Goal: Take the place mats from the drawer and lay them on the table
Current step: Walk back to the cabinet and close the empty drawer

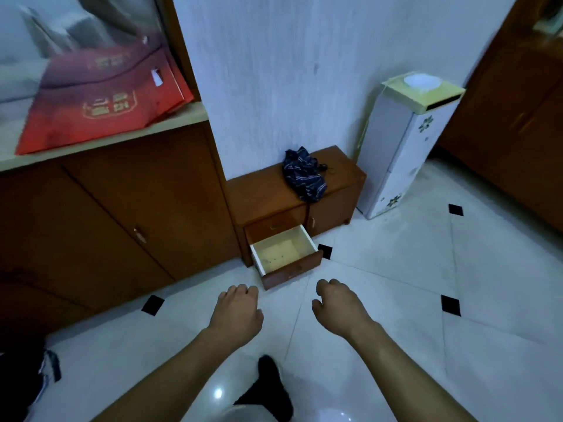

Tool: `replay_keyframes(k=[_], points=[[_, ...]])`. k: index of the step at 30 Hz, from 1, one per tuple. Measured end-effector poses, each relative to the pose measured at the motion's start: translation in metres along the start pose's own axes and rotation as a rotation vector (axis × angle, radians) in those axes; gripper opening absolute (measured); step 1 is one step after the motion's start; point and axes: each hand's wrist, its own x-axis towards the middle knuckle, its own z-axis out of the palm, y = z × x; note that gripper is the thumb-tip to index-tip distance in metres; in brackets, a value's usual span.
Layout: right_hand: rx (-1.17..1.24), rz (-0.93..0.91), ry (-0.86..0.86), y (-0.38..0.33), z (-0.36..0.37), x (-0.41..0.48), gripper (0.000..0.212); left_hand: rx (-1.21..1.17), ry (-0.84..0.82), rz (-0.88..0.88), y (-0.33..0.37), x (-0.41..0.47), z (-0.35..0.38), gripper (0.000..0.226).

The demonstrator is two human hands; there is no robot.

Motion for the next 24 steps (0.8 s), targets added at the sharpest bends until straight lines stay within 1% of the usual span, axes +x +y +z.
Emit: replay_keyframes(k=[4, 7, 11, 15, 18, 21, 23, 24], points=[[0.007, -0.039, -0.059, 0.013, -0.007, 0.090, 0.028, -0.017, -0.025, -0.028, -0.002, 0.083, 0.009, 0.033], [0.023, -0.013, -0.119, 0.033, -0.010, 0.150, 0.029, -0.057, -0.065, -0.015, 0.005, 0.154, 0.019, 0.035], [0.048, 0.023, -0.168, 0.069, -0.014, 0.207, 0.019, -0.052, -0.065, 0.030, 0.026, 0.232, 0.027, 0.032], [0.094, 0.060, -0.237, 0.115, -0.008, 0.277, 0.024, -0.038, -0.105, -0.014, 0.051, 0.309, 0.037, 0.036], [0.126, 0.020, -0.329, 0.139, 0.010, 0.337, 0.025, -0.038, -0.145, -0.050, 0.063, 0.356, 0.060, 0.038], [0.241, -0.007, -0.456, 0.167, 0.039, 0.398, 0.026, -0.082, -0.215, -0.165, 0.074, 0.401, 0.092, 0.032], [0.340, 0.035, -0.567, 0.186, 0.057, 0.429, 0.021, -0.155, -0.258, -0.280, 0.080, 0.423, 0.115, 0.031], [0.389, 0.087, -0.627, 0.198, 0.069, 0.448, 0.019, -0.215, -0.265, -0.353, 0.082, 0.435, 0.130, 0.030]])
